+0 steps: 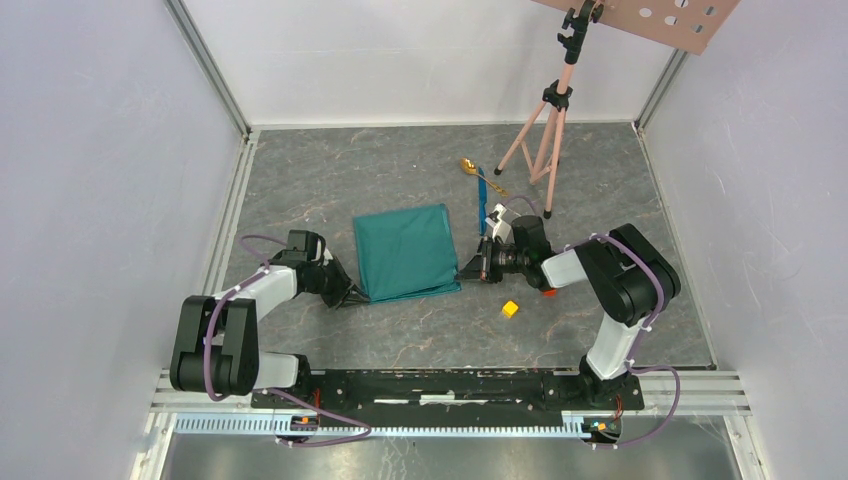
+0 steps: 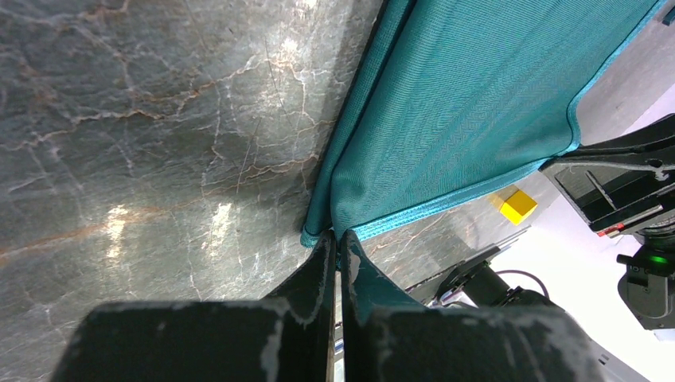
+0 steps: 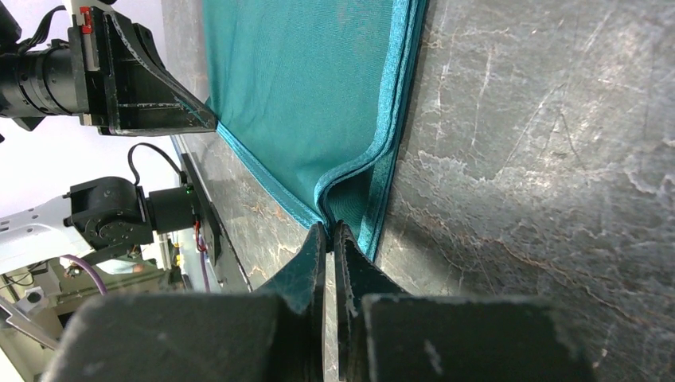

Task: Fold the napkin into a case and place the utensils inside
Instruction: Smooth out the square-folded napkin at the center of the board.

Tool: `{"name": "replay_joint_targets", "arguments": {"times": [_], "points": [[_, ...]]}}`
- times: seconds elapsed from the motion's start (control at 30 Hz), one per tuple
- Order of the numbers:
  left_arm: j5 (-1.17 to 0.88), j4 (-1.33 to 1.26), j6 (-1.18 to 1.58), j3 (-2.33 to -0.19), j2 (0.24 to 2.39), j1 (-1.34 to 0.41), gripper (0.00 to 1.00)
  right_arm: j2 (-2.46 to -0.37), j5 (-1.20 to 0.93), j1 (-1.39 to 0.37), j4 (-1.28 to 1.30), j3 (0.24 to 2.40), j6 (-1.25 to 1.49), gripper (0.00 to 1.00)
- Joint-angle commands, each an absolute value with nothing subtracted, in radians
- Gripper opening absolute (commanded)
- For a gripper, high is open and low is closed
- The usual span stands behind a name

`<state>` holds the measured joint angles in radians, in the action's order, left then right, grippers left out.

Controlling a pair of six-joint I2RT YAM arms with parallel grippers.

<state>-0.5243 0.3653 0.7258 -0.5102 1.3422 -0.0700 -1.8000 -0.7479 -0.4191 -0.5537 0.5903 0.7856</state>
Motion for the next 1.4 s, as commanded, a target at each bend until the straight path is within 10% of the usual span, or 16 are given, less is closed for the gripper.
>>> {"name": "replay_joint_targets", "arguments": {"times": [0.0, 0.7, 1.03, 1.37], "points": [[-0.494, 0.373, 0.718, -0.513, 1.347, -0.076, 0.06, -1.755, -0.732, -0.425, -0.552, 0.58, 0.756, 0.0], [-0.474, 0.42, 0.729, -0.525, 1.295, -0.076, 0.16, -1.727, -0.701, -0.454, -0.502, 0.557, 0.711, 0.02], [-0.486, 0.548, 0.754, -0.555, 1.111, -0.076, 0.41, -1.607, -0.62, -0.454, -0.11, 0.635, 0.44, 0.33], [-0.585, 0.398, 0.754, -0.654, 1.269, -0.118, 0.44, -1.589, -0.679, -0.487, -0.159, 0.744, 0.443, 0.49]]}}
